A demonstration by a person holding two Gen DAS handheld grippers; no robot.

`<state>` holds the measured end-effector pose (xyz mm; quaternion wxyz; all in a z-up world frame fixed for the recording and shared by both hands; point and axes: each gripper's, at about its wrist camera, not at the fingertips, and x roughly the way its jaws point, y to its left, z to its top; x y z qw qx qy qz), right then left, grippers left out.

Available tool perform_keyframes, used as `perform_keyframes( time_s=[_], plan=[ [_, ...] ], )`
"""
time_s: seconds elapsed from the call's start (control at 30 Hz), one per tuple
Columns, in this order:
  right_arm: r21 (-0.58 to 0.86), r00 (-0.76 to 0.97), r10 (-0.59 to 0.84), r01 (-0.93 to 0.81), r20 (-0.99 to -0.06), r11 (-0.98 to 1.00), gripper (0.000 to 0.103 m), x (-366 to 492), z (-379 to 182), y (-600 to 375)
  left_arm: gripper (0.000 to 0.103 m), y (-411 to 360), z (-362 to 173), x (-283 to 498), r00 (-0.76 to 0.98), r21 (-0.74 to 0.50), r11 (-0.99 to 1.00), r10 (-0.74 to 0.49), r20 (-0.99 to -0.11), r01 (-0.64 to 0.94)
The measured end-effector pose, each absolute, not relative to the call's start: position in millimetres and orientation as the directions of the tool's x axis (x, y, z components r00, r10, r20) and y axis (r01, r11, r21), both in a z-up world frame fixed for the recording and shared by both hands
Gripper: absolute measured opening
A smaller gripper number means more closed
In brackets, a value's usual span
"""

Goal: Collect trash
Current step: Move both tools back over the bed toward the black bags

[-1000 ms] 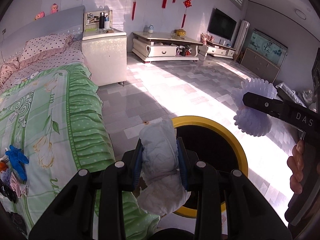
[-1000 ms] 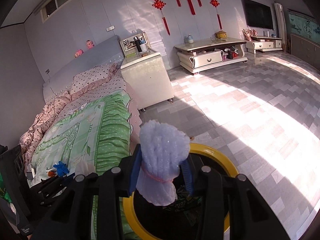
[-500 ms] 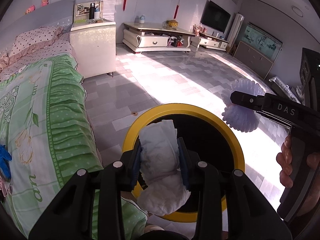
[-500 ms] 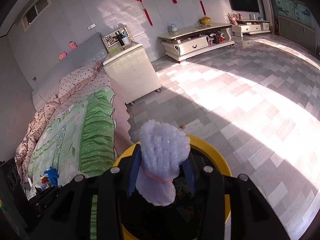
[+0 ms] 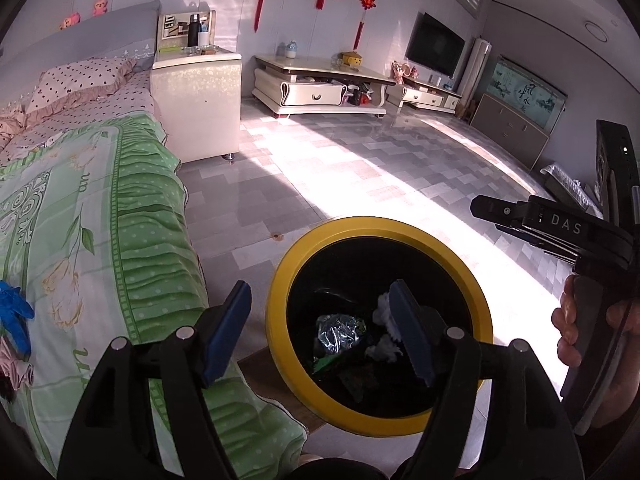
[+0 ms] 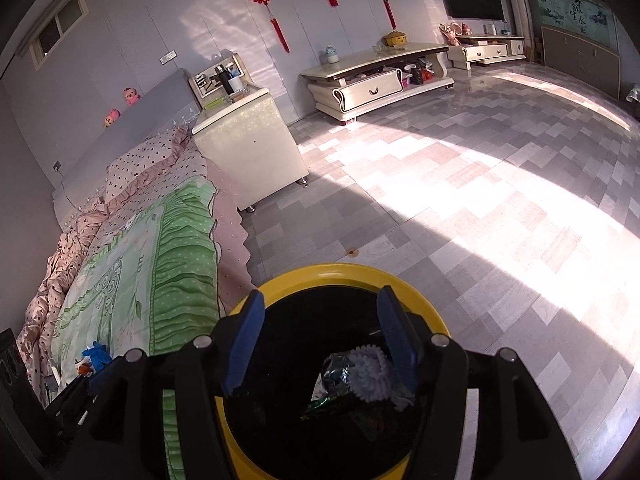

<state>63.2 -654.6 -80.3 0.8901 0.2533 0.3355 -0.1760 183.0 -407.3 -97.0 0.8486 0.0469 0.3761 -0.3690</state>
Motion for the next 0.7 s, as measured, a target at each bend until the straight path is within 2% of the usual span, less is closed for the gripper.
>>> perform_keyframes(
  time_s=[0.13,0.37,0.7],
  plan=[
    [0.331,0.714,-0.143,0.48,-0.685,0.813,0.061,62,-79,-648,0.075,-387,-94,187,0.469,-0.195,0.747,-0.574,-0.671,0.636],
    [0.313,0.726,-0.121,0.433,-0.677,0.845,0.062,72,-68,-619,0.083,-339,-83,192,0.536,-0.179,0.794,-0.539,-0.65,0.581],
    [0.304,0.768,-0.032,0.291,-0.64,0.907,0.063,97,-46,-550,0.084,-254,-69,199,0.623,-0.151,0.86,-0.464,-0.63,0.487]
  ],
)
